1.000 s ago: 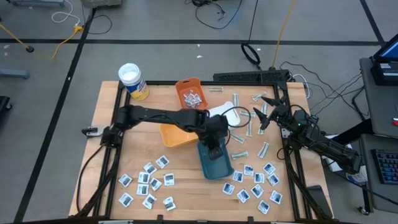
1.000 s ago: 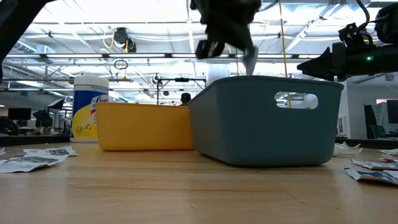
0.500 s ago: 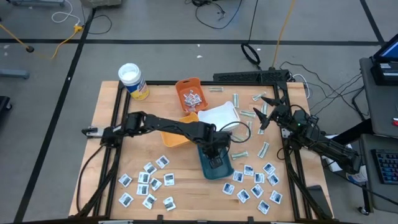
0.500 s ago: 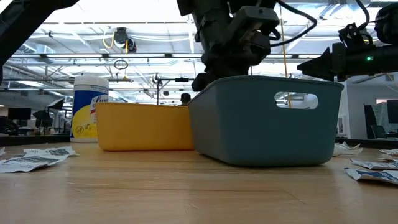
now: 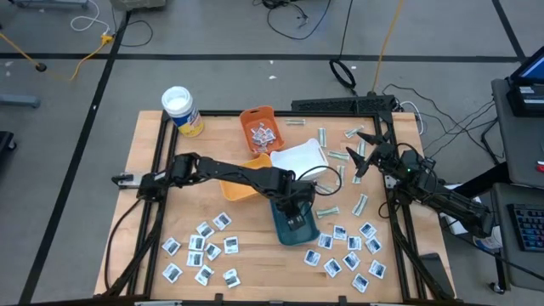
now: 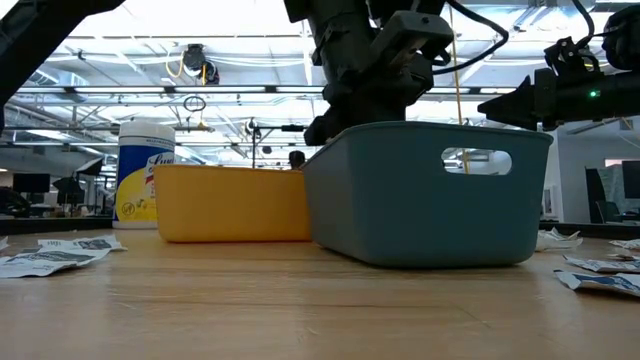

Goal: Pick & Place First Aid Supplies
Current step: Put the black towelette pack into the yellow bin

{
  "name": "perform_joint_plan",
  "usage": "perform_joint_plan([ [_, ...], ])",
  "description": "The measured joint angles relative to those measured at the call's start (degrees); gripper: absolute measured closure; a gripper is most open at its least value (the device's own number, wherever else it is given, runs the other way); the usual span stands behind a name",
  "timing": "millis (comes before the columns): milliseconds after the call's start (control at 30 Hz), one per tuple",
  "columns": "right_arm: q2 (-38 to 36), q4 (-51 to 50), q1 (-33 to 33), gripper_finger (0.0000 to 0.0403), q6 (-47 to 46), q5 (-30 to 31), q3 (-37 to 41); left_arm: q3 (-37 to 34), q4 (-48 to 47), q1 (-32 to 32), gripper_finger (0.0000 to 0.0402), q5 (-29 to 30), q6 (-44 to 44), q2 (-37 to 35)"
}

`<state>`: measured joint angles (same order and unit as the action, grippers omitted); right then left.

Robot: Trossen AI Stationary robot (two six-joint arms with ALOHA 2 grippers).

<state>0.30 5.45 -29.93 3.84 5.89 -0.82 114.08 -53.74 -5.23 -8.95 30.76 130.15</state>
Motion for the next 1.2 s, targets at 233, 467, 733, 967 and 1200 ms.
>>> perform_joint_plan([
  [233, 0.0, 0.0, 0.0, 0.0080, 0.0, 0.0, 0.0, 0.0, 0.0, 0.1, 0.0159, -1.4, -0.1, 0.0],
  [467, 0.0, 0.0, 0.0, 0.0080, 0.0, 0.0, 0.0, 0.0, -0.2, 0.2, 0.0102, -1.5, -0.2, -1.2],
  [733, 0.0, 0.0, 0.0, 0.0080, 0.0, 0.0, 0.0, 0.0, -4.9, 1.6, 0.0101, -0.8, -0.4, -6.1],
  [967, 0.0, 0.0, 0.0, 0.0080, 0.0, 0.0, 0.0, -0.5, -12.4, 1.1, 0.0118, 3.5, -2.2, -10.5],
  [1200, 0.0, 0.0, 0.0, 0.0080, 0.0, 0.0, 0.0, -12.7, -9.0, -0.5, 0.0119, 4.7, -1.8, -20.0],
])
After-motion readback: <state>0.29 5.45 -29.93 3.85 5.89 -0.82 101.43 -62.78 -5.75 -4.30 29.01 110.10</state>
